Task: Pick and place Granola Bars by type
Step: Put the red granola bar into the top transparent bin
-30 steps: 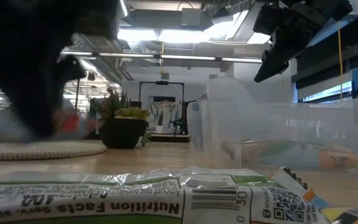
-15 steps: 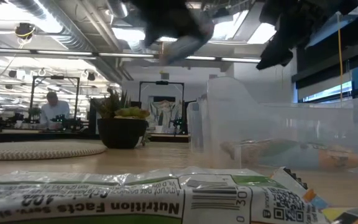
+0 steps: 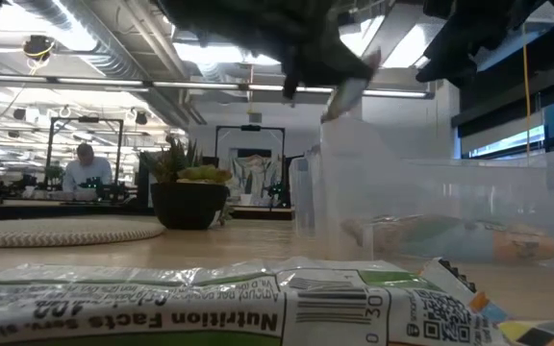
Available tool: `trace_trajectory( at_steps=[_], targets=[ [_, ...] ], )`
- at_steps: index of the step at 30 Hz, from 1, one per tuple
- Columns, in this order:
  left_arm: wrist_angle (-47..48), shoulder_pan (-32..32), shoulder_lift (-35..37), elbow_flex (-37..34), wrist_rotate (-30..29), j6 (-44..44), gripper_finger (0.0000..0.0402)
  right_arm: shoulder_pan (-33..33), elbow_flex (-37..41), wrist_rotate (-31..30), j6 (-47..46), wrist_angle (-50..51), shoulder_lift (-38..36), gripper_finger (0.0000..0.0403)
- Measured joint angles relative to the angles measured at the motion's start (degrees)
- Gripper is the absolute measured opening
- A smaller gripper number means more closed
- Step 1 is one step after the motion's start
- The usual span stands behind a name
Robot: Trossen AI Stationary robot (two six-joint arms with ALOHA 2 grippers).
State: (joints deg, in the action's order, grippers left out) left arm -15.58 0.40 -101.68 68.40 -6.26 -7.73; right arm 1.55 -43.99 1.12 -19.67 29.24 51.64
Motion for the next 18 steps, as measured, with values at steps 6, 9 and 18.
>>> trace_trajectory(
  at_steps=[6,9,18],
  targets=[
    [-0.4,1.1,-5.0,0.0,0.6,2.2,0.0065,1.6,0.0,-1.7,-2.0,0.9,0.0,0.0200],
    [-0.6,1.3,-7.4,0.0,0.6,3.0,0.0065,1.7,0.0,-2.1,-4.1,0.9,0.0,0.0200],
    [-0.6,1.4,-11.7,0.0,0.0,3.0,0.0065,2.6,0.0,-2.5,-3.9,0.4,0.0,0.0200]
  ],
)
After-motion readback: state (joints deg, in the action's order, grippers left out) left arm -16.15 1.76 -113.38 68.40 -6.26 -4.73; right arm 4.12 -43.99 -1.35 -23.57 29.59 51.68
